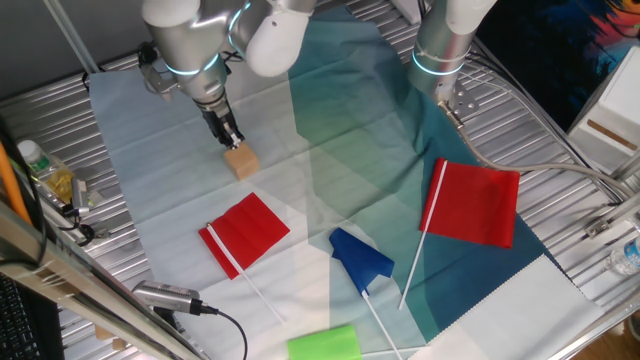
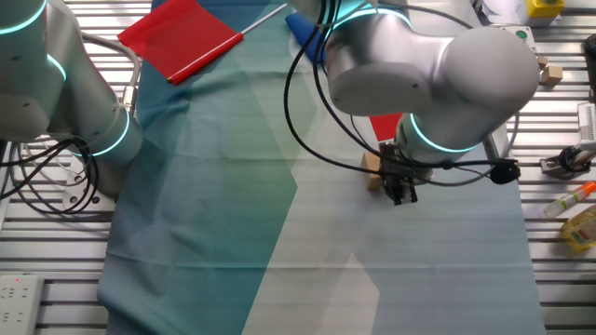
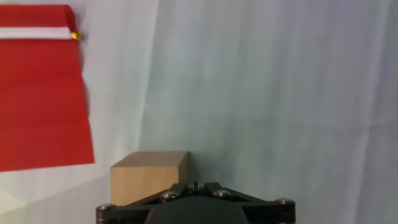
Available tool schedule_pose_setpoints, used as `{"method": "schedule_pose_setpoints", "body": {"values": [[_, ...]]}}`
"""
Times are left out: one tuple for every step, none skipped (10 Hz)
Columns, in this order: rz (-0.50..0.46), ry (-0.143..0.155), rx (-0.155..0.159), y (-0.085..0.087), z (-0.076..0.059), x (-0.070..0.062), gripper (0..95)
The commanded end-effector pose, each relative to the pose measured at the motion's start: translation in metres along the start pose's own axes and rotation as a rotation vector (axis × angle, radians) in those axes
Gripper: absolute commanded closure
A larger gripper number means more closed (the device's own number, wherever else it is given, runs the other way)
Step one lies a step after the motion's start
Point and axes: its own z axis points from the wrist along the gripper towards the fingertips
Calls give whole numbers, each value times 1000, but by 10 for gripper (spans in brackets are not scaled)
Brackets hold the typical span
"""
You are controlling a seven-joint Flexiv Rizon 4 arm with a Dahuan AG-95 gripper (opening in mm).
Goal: Use the gripper to push the small block from left to right
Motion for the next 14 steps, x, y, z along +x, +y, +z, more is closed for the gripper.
{"method": "schedule_pose_setpoints", "body": {"values": [[10,-4,-3,7,3,1,950],[15,-5,-3,11,4,2,950],[23,-8,-2,17,6,2,950],[28,-11,-2,21,6,3,950],[38,-13,-4,27,7,3,950],[43,-11,-4,32,5,3,950],[48,-11,-3,35,6,3,950],[58,-17,-3,42,10,3,950],[68,-22,0,49,14,2,950],[73,-25,0,53,15,2,950],[74,-24,-1,55,13,2,950],[77,-20,-2,57,10,3,950],[81,-16,-2,58,9,3,950],[86,-19,-1,62,12,2,950]]}}
